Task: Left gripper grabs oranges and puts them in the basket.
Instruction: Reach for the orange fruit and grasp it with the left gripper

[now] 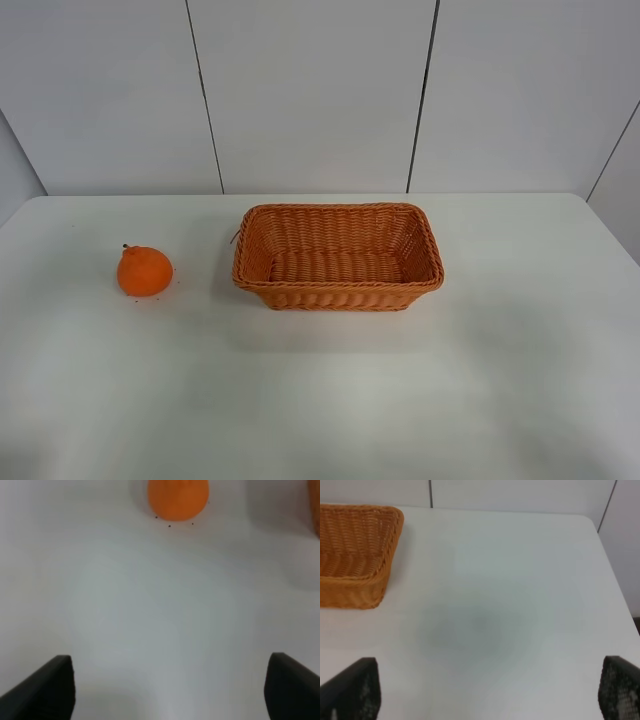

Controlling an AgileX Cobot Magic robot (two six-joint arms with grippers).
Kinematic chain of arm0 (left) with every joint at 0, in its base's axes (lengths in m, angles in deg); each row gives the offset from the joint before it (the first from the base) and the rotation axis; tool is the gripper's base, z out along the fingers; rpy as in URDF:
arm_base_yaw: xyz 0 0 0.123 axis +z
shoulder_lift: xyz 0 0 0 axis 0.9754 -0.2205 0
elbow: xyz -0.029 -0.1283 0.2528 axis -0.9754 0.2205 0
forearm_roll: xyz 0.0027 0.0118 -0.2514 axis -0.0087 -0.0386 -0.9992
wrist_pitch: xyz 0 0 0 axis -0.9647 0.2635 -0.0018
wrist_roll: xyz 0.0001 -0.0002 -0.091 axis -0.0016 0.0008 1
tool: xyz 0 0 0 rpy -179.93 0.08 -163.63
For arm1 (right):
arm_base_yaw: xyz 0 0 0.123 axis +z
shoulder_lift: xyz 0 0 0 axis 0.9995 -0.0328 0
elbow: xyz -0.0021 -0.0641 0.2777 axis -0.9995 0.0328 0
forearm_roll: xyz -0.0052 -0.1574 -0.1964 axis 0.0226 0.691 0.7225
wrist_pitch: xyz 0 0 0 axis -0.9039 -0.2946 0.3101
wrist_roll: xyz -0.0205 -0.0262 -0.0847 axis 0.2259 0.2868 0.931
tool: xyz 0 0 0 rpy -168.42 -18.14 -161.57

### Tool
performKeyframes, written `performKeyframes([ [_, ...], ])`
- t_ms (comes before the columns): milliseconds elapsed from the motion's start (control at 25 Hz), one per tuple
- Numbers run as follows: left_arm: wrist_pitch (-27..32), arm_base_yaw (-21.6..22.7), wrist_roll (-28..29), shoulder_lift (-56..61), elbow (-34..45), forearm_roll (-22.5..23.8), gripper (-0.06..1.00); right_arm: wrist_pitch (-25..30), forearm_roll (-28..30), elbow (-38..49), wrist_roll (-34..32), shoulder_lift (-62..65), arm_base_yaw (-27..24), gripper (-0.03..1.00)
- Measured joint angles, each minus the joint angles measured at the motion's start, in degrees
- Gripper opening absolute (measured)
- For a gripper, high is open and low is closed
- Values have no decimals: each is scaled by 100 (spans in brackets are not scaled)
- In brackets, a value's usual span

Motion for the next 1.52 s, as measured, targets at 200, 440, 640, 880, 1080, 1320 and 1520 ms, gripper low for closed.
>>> performKeyframes([
  [200,-37,0,-142,-1979,-1020,0,87,0,0,0,0,0,0,69],
  [440,8,0,-194,-3953,-2460,-90,87,0,0,0,0,0,0,69],
  [640,31,0,-304,-5246,-3449,-120,87,0,0,0,0,0,0,69],
  [880,26,0,-312,-6185,-4164,-120,87,0,0,0,0,0,0,69],
  [1080,-2,0,-317,-6901,-4498,-205,87,0,0,0,0,0,0,69],
  [1320,-74,0,-365,-7573,-4597,-429,87,0,0,0,0,0,0,69],
  [1520,-217,0,-379,-7970,-4609,-442,87,0,0,0,0,0,0,69],
])
